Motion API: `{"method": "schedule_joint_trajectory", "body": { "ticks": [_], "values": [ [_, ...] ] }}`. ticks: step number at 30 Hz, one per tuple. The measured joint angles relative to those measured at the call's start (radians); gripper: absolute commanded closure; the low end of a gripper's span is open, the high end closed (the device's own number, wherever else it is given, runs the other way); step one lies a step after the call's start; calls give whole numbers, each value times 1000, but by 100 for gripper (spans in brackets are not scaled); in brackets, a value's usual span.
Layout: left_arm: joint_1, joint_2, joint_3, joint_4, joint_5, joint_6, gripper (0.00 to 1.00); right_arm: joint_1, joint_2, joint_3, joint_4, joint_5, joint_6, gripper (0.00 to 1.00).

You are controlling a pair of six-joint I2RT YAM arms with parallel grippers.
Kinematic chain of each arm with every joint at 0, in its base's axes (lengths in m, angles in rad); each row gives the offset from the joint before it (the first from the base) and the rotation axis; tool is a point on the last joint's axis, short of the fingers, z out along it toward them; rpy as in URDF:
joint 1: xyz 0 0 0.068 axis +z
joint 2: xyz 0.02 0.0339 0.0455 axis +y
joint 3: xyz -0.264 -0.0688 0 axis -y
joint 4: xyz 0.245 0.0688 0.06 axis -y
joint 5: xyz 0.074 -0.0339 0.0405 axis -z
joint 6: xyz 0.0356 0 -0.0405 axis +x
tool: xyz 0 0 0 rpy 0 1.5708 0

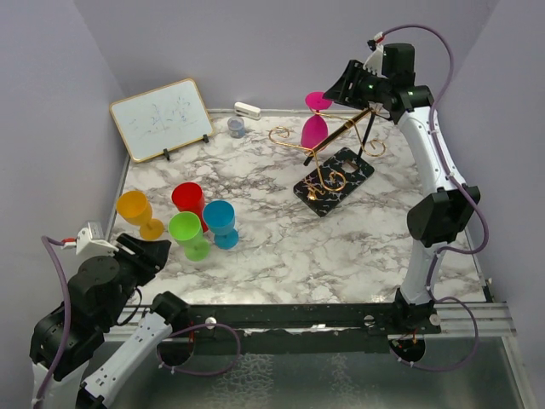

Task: Take the wine glass off the wine glass rack

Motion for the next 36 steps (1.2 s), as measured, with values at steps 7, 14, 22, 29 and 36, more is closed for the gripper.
{"method": "schedule_joint_trajectory", "body": {
  "ticks": [7,14,22,29,36],
  "values": [
    [0,2,-15,4,3,0,51,-4,6,-2,4,8,0,52],
    [0,5,-16,7,4,0,51,-4,40,-16,21,9,0,52],
    [0,6,-16,7,4,0,51,-5,53,-49,88,7,15,52],
    [0,10,-16,7,4,-1,51,-8,53,-97,161,-8,39,75],
    [0,21,-17,10,4,0,51,-11,38,-159,269,-31,83,86]
  ]
}}
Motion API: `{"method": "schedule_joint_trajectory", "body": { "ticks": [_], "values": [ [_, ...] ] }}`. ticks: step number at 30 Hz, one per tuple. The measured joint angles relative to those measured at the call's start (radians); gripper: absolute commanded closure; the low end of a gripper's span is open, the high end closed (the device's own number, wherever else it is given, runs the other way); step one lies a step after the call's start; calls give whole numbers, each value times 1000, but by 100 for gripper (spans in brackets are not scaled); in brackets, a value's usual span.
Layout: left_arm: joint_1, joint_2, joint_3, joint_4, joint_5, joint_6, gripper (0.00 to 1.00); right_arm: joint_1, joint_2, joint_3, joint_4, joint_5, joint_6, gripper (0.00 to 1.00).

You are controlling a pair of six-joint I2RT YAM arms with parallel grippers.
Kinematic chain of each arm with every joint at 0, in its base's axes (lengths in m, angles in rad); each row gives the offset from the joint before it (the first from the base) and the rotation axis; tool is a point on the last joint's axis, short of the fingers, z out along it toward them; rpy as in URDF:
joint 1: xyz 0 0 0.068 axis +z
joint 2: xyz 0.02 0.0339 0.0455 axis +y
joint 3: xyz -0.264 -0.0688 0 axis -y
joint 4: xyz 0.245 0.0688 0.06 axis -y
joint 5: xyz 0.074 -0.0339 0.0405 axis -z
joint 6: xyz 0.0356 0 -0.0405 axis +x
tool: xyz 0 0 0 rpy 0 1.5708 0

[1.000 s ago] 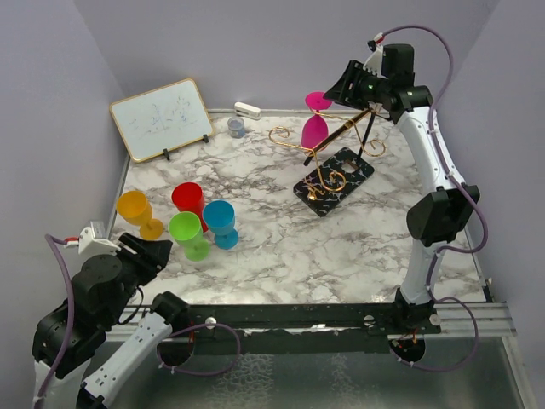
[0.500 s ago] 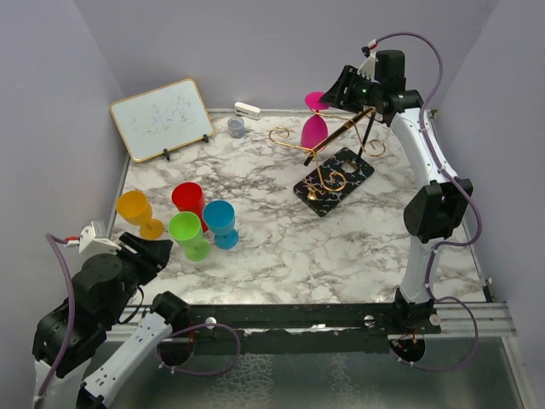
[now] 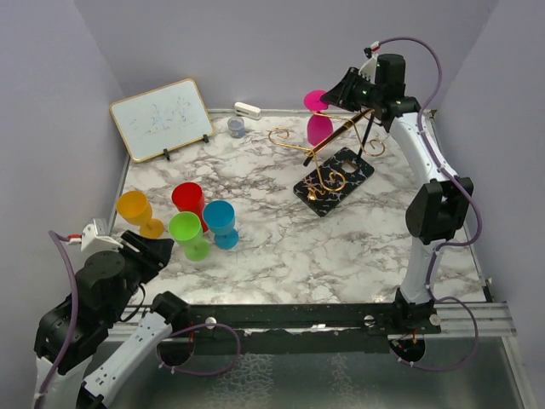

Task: Take the wine glass off the wine glass rack

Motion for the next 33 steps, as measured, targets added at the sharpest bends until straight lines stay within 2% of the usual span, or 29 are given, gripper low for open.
{"method": "schedule_joint_trajectory", "body": {
  "ticks": [7,14,33],
  "values": [
    [0,0,-7,7,0,0,51,0,-42,-48,69,-3,30,99],
    [0,2,-12,13,0,-1,51,-5,-110,-128,120,-19,64,99],
    [0,4,-14,13,11,-16,52,-18,-75,-129,212,-199,198,99]
  ]
}}
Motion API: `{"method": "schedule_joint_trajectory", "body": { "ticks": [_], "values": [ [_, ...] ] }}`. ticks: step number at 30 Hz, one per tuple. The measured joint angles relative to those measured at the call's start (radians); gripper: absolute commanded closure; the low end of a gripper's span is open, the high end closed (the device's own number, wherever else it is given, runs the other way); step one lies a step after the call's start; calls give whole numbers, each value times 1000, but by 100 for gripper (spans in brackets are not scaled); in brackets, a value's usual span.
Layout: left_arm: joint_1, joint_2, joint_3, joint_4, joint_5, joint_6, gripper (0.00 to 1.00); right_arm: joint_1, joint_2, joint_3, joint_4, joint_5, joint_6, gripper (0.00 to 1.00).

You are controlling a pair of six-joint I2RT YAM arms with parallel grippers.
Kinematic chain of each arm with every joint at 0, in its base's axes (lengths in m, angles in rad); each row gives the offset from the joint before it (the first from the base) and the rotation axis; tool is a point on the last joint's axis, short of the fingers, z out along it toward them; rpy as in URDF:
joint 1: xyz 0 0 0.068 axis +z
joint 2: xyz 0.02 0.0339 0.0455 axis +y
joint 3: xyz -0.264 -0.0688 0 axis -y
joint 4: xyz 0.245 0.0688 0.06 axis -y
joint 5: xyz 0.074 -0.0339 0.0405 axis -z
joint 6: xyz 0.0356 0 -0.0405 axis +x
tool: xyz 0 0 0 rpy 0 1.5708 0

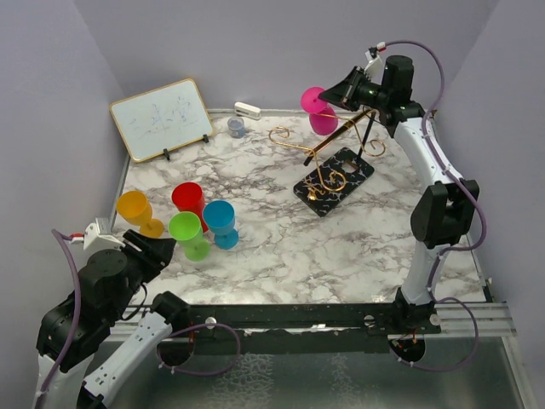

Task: Take the wine glass off the wine glass rack

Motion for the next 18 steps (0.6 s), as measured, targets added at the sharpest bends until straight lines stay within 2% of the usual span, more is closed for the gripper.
{"method": "schedule_joint_trajectory", "body": {
  "ticks": [11,18],
  "values": [
    [0,0,-2,0,0,-4,52,-1,29,-7,-6,-74,14,99],
    [0,0,-5,0,1,-7,52,-3,-61,-116,2,-12,3,99]
  ]
}}
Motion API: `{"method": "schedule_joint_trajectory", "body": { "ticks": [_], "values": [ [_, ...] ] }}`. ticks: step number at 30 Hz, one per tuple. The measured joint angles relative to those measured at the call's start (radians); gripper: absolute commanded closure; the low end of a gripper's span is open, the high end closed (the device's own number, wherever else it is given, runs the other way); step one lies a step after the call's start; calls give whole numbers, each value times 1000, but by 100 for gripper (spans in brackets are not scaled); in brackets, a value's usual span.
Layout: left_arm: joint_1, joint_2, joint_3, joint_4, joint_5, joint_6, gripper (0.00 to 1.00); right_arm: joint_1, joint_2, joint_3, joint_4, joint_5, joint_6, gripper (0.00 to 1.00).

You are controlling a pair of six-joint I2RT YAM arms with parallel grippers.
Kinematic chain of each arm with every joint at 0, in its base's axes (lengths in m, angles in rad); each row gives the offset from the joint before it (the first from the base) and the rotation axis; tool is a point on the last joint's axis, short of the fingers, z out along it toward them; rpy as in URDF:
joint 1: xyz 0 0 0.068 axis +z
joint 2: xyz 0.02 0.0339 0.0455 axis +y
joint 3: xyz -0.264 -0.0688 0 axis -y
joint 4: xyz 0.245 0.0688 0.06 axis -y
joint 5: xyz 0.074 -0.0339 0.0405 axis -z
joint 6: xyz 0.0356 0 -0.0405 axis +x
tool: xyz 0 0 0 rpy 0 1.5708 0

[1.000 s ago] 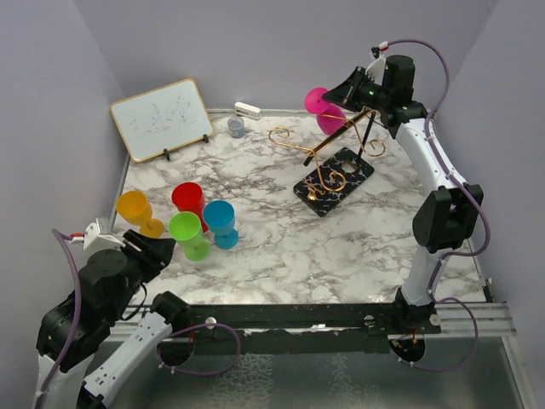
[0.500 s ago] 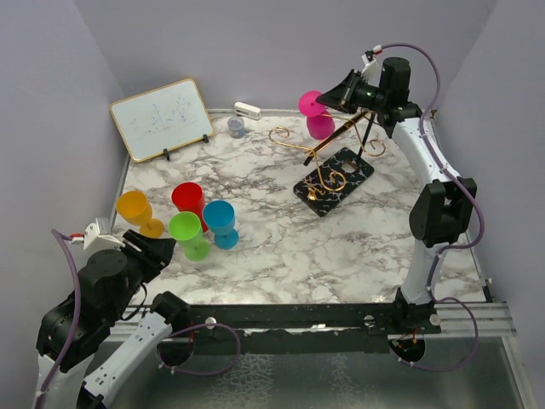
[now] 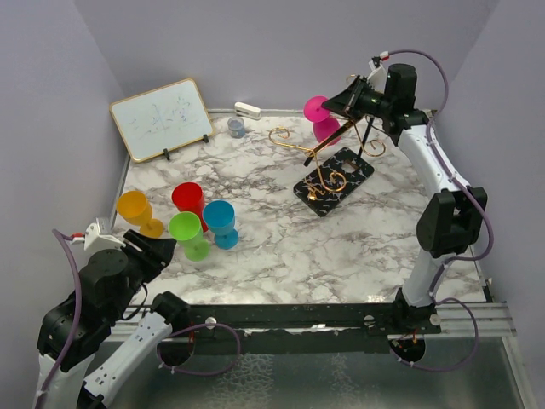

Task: Take the wine glass off the wine glass rack

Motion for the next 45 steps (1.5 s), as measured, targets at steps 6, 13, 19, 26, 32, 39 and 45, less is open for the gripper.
{"method": "schedule_joint_trajectory", "body": {
  "ticks": [6,13,19,26,32,39,45],
  "values": [
    [0,-4,0,0,0,-1,52,-8,-94,-55,-26,124,-11,99],
    [0,-5,-3,0,1,-3,51,-12,-126,-46,-12,227,-18,99],
    [0,-5,-3,-1,1,-4,51,-12,-93,6,55,229,4,99],
    [0,-5,9,-1,1,-7,51,-12,-11,28,294,85,134,99],
    [0,-5,10,0,2,-7,51,-17,42,59,466,-55,241,99],
    [0,-6,10,34,19,-6,49,55,-87,27,553,-163,103,99],
    [0,18,35,64,37,24,37,509,-396,-20,270,-44,-419,99]
  ]
}}
